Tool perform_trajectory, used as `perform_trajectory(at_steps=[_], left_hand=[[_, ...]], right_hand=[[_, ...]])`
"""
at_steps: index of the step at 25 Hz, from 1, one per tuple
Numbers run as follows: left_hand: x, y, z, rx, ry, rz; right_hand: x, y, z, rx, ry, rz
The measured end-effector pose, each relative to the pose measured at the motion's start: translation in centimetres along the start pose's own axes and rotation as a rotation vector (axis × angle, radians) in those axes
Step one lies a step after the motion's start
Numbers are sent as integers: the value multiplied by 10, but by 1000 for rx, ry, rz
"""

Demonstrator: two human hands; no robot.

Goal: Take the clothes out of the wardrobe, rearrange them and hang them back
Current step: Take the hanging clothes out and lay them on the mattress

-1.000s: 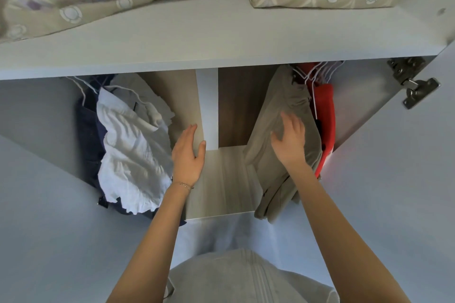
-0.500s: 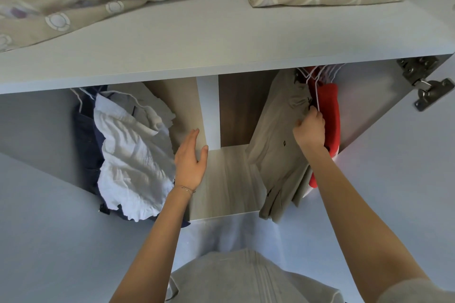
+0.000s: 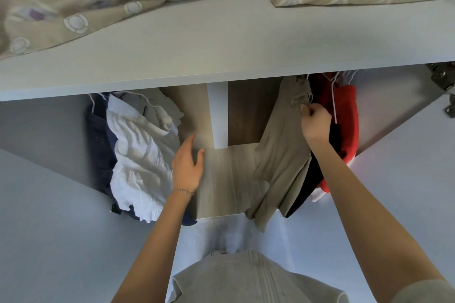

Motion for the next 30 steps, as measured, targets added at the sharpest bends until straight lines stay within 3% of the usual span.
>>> perform_trajectory(at_steps=[8,14,19,22,30], left_hand=[[8,-10,16,-17,-8,18],[35,-66,21,36,110,-251],[71,-110,46,126,-137,-377],[87,-127,50,4,-212,-387],[124,-134,54,-298,-425,-227]], right_hand=[[-53,25,53,160,-87,-23],[-96,64,81,198,-128,75],[-107,82,103,228,-110,57],[-111,88,107,255,-94,57],[-126,111,117,258,-106,102]])
Point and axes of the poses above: each hand's wrist, its own x-axis towards the middle knuckle, its own y-axis out of the palm, z = x × y, the point moved 5 cm from there along x, towards the middle knuckle, and after that the axes turned 11 degrees about -y, right-handed, at the moved point
